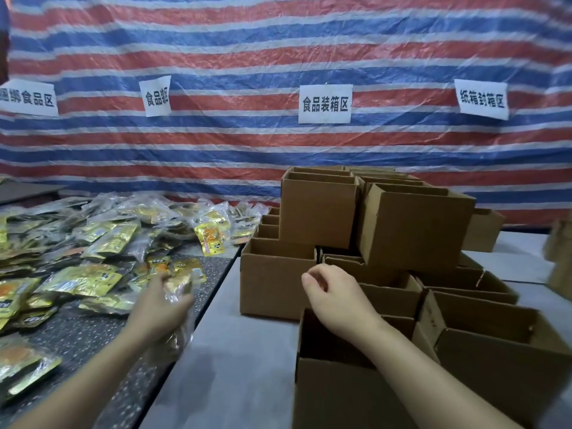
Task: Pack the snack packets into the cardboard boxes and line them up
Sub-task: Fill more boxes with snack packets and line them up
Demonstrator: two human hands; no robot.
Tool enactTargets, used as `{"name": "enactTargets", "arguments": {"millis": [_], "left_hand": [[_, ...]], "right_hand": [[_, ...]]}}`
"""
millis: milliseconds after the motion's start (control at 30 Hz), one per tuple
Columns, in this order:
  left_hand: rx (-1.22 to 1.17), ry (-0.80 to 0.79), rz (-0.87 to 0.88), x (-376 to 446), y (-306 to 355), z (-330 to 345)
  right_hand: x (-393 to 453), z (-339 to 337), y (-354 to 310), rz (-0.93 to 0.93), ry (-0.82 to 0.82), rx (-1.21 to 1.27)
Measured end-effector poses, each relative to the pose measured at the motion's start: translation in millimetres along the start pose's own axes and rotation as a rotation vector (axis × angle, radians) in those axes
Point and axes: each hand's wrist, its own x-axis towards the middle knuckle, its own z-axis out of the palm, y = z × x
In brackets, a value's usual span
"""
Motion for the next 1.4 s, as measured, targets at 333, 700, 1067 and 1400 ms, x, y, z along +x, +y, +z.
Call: {"name": "enactTargets", "arguments": {"millis": [333,700,1067,1400], "left_hand": [[-0.861,-0.313,0.320,-103.0,224.3,37.3],[-0.497,-0.626,0.395,-94.3,194.2,70.5],[-0.311,-0.627,0.194,-115.2,128.2,94.5],[-0.316,-0.666,0.197,-112.9,125.1,96.9]], "right_hand": [[-17.9,-58.8,-44.5,0.076,-0.261,1.022],[-34.0,-96.9,32.7,0.124,-0.234,0.774],[-0.7,-46.9,46.2,0.048,-1.075,-0.327],[-7.8,-31.1,52.8,0.060,-0.991,-0.421]]}}
